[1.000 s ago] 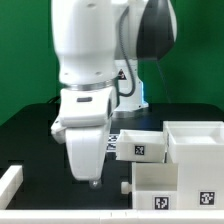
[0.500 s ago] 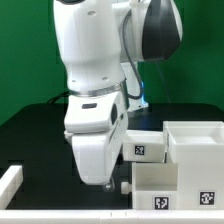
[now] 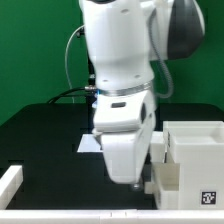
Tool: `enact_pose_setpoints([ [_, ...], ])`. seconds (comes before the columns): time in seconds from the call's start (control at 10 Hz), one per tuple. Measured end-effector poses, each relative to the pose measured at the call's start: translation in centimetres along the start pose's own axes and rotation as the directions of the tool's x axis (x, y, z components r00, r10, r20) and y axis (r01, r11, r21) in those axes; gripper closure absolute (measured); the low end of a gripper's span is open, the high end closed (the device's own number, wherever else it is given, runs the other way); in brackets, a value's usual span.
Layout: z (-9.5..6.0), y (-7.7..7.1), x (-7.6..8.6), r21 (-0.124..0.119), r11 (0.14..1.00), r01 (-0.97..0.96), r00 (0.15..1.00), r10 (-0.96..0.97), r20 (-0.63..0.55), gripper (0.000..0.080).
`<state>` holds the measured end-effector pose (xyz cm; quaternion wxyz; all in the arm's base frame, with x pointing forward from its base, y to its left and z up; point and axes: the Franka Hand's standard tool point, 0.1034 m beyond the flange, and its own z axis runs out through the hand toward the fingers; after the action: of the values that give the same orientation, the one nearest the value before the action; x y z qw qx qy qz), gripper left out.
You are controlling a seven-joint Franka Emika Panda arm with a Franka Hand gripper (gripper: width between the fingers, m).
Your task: Assemble drawer
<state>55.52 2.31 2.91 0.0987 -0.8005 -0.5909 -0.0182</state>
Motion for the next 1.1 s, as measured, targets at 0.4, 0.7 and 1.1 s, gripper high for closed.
enact_pose_setpoints([
  [0.4, 0.3, 0.1, -0.7, -0.018, 1.000, -0.011, 1.000, 0.011, 0.004, 0.0151],
  [0.7, -1.2, 0.9, -3.7, -0.041, 0.999, -0.023, 1.000, 0.024, 0.016, 0.0151],
  [1.1, -1.3, 0.3, -4.1, -0.045, 0.998, -0.051, 0.998, 0.052, 0.020, 0.0151],
])
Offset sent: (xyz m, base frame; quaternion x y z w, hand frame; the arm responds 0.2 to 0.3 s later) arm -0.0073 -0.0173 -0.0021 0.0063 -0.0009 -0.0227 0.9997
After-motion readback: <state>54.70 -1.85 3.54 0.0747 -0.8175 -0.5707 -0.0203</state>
